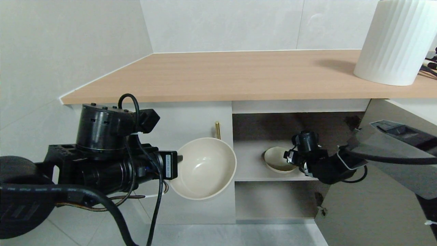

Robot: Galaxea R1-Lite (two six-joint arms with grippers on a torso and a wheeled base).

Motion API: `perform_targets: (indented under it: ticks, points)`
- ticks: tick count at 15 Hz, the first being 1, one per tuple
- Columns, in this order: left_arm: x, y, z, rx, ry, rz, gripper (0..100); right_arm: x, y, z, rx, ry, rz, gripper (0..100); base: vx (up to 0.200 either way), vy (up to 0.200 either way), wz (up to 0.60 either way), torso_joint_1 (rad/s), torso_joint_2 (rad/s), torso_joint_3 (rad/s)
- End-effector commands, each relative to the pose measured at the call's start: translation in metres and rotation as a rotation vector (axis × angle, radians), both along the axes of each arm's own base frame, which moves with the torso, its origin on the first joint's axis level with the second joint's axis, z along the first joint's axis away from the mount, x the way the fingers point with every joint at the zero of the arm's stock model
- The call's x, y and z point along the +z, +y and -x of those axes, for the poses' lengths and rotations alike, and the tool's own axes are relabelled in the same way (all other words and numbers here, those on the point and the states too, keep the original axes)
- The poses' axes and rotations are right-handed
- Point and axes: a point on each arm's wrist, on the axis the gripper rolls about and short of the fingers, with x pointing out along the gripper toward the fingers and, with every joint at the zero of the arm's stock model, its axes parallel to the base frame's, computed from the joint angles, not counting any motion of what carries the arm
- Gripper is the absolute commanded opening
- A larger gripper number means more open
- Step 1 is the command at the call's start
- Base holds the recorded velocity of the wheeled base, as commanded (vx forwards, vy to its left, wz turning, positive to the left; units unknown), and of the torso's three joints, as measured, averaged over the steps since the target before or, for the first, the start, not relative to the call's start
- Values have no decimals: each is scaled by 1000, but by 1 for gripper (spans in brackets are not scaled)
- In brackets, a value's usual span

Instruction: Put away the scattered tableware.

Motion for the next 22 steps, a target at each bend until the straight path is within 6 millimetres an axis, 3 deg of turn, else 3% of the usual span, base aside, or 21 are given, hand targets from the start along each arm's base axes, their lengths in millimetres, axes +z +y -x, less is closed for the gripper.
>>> perform_targets:
  ticks: [1, 3, 5, 6, 7, 10, 14, 17, 22]
  points:
    - [-14, -12, -4, -31, 42, -29, 0, 67, 9, 44, 103, -55, -48, 100, 0, 0, 0, 0, 0, 0]
    - [-40, -29, -6, -45, 88, -136, 0, 111, 17, 90, 261, 17, -82, 100, 0, 0, 0, 0, 0, 0]
    - [-56, -40, -9, -40, 106, -189, 0, 135, 26, 128, 405, 59, -102, 100, 0, 0, 0, 0, 0, 0]
    - [-56, -40, -9, -40, 106, -189, 0, 135, 26, 128, 405, 59, -102, 100, 0, 0, 0, 0, 0, 0]
    - [-69, -50, -11, -64, 107, -215, 0, 146, 38, 163, 552, 68, -93, 100, 0, 0, 0, 0, 0, 0]
    - [-84, -60, -15, -76, 96, -282, 0, 146, 55, 185, 642, 91, -82, 100, 0, 0, 0, 0, 0, 0]
    - [-79, -69, -11, -78, 35, -263, 0, 135, 68, 198, 734, 168, -80, 100, 0, 0, 0, 0, 0, 0]
    - [-78, -75, -4, -91, -1, -250, 0, 113, 76, 190, 728, 227, -51, 100, 0, 0, 0, 0, 0, 0]
    - [-71, -79, 3, -96, -57, -219, 0, 95, 84, 182, 719, 267, -34, 100, 0, 0, 0, 0, 0, 0]
